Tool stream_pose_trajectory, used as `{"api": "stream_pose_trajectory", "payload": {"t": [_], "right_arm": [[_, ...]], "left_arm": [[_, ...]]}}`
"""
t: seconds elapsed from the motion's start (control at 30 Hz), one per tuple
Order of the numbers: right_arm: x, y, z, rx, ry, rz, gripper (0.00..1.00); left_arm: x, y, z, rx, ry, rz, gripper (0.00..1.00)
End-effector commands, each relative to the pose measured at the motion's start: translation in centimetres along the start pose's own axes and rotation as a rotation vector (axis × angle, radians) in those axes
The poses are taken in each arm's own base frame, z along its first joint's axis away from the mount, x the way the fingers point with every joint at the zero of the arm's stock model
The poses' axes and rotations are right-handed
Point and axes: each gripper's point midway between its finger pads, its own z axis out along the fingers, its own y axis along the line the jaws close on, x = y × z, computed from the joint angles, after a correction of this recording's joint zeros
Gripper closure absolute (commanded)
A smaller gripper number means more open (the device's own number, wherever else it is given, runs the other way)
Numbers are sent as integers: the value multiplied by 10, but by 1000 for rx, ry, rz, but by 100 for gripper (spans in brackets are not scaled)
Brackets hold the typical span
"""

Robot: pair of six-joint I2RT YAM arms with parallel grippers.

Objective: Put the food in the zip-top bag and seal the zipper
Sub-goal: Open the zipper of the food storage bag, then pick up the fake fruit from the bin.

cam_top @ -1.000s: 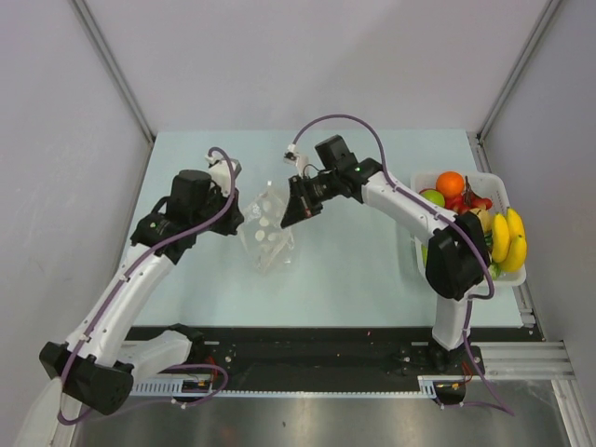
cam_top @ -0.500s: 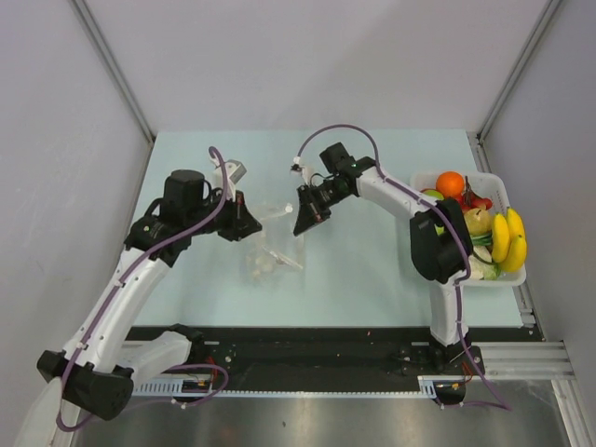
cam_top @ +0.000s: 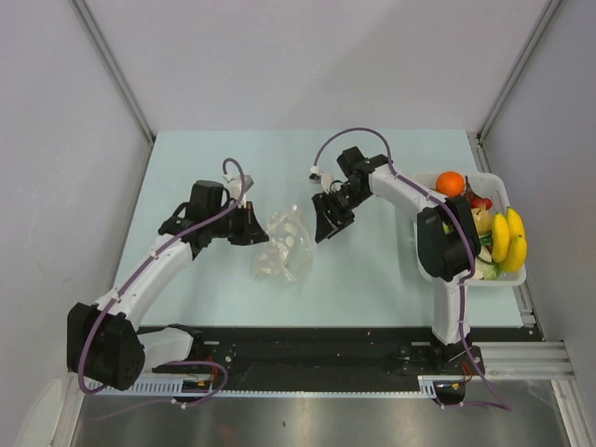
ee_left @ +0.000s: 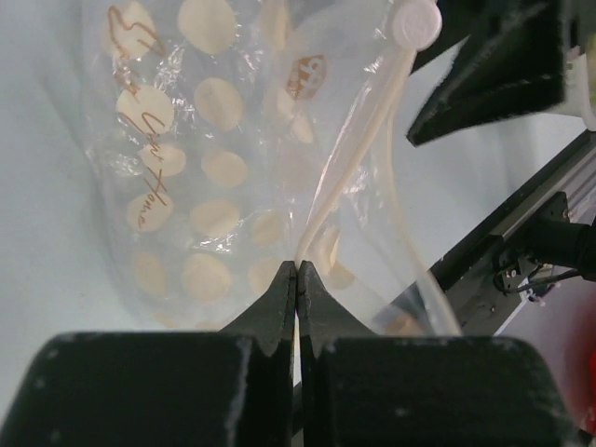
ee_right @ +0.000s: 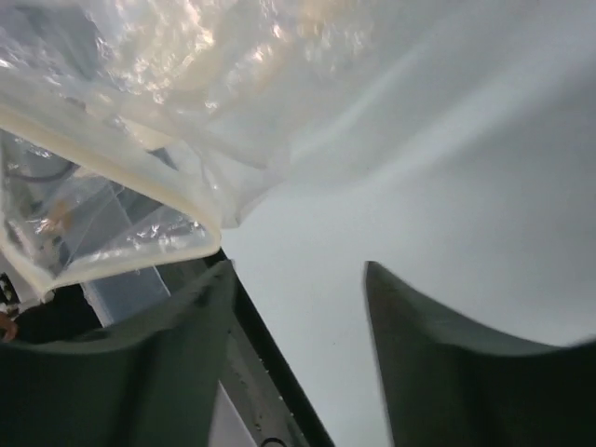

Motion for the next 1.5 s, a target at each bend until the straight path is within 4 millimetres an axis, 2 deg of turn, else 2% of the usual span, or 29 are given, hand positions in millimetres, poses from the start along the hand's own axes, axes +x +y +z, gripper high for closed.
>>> {"api": "stream_pose_trajectory", "payload": {"t": [0.0, 0.07, 0.13, 0.17, 0.2, 0.23, 0.3, 0.33, 0.4, 0.43, 0.47, 0.5, 0.57, 0.6, 0.63, 0.7, 0.73, 0.8, 0.83, 0.93, 1.03, 1.2, 1.37, 1.47], "right_arm": [[-22, 15, -47, 118, -78, -131, 20], [-32, 17, -75, 137, -137, -130, 14], [-39, 29, -110, 146, -220, -152, 9], [-41, 26, -133, 167, -263, -145, 7], [-42, 34, -158, 200, -318, -171, 2], [-39, 35, -173, 225, -341, -174, 0], [-33, 24, -213, 328, -413, -171, 0], [-28, 34, -233, 369, -452, -185, 0], [-17, 27, -271, 467, -516, -161, 0], [-7, 38, -291, 516, -562, -168, 0], [-1, 35, -303, 553, -582, -150, 0], [15, 20, -326, 639, -607, -91, 0], [42, 15, -344, 717, -599, -32, 0], [63, 1, -364, 773, -620, 55, 0], [80, -1, -366, 777, -600, 103, 0], [112, -8, -385, 853, -603, 191, 0], [129, -15, -383, 883, -561, 215, 0], [165, -25, -399, 1032, -496, 285, 0], [182, -31, -397, 1054, -456, 322, 0], [222, -36, -407, 1111, -369, 389, 0], [246, -43, -410, 1094, -350, 393, 0], [270, -72, -395, 1015, -298, 380, 0], [266, -86, -380, 909, -322, 329, 0], [263, -101, -376, 909, -324, 293, 0]], "left_arm": [[-23, -8, 9, 59, -94, -27, 100], [-26, -9, 7, 63, -99, -11, 100], [-26, -12, 6, 75, -96, -10, 100], [-26, -14, 5, 83, -96, -9, 100], [-25, -15, 5, 88, -94, -12, 100], [-25, -16, 5, 92, -94, -14, 100], [-24, -17, 4, 100, -91, -15, 100], [-24, -17, 4, 100, -92, -14, 100], [-26, -18, 3, 102, -98, -9, 100], [-26, -19, 3, 104, -98, -7, 100], [-26, -19, 2, 107, -98, -6, 100], [-26, -19, 3, 107, -98, -6, 100], [-25, -19, 3, 108, -101, -9, 100], [-25, -20, 3, 112, -102, -12, 100], [-25, -20, 2, 114, -109, -7, 100], [-25, -21, 2, 119, -110, -7, 100], [-25, -22, 1, 123, -110, -4, 100], [-25, -24, 0, 131, -106, -1, 100], [-25, -24, 1, 133, -105, 0, 100], [-25, -26, 1, 146, -103, 4, 100], [-24, -27, 1, 154, -98, 13, 100], [-26, -33, 1, 190, -88, 15, 100], [-28, -34, 1, 192, -87, 25, 100], [-28, -35, 1, 197, -80, 15, 100]]}}
